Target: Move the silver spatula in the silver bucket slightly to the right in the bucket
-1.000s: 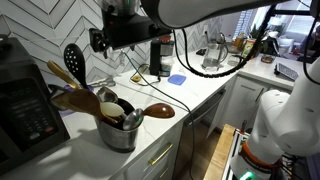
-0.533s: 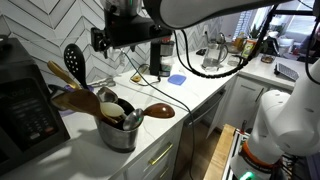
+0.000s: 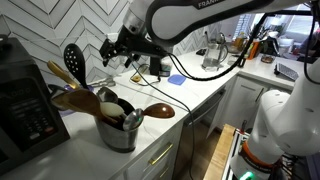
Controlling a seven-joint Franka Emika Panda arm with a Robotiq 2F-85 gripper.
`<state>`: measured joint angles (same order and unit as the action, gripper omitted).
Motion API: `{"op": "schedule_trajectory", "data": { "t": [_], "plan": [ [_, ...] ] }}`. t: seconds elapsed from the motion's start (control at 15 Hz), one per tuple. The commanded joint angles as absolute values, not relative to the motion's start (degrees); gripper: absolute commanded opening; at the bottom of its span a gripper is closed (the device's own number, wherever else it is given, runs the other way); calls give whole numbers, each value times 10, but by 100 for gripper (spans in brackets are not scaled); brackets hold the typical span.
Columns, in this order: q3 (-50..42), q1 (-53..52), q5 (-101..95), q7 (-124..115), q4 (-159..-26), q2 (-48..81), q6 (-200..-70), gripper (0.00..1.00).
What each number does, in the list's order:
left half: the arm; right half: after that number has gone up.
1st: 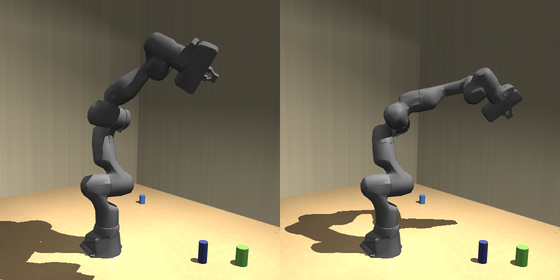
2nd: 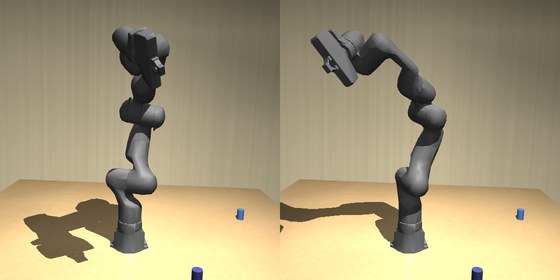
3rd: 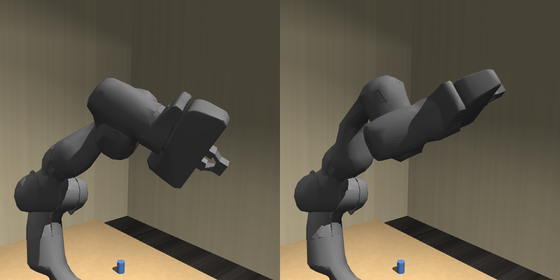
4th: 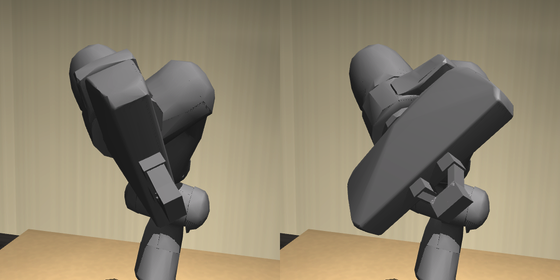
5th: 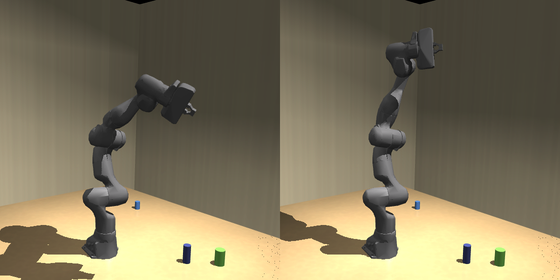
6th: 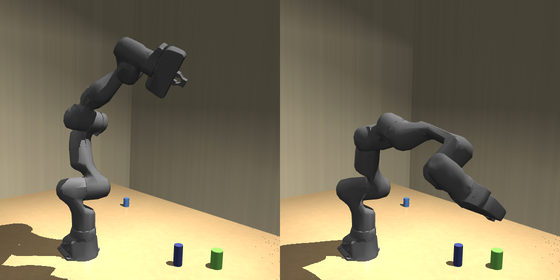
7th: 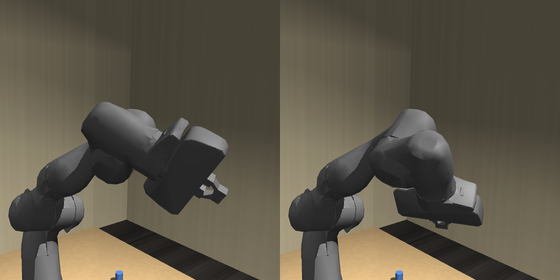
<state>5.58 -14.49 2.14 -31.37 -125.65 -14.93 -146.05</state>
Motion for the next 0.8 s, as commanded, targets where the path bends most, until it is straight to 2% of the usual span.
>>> {"op": "schedule_trajectory", "data": {
  "t": [0.0, 0.2, 0.6, 0.67, 0.73],
  "plan": [
    [67, -126, 81, -270, -1271, -150, -1459, 100],
    [55, -136, 127, -239, -1289, -151, -1457, 100],
    [30, -170, 289, 3, -1246, -87, -1464, 100],
    [29, -169, 312, 43, -1239, -76, -1459, 97],
    [30, -166, 333, 74, -1234, -68, -1454, 83]
  ]
}}
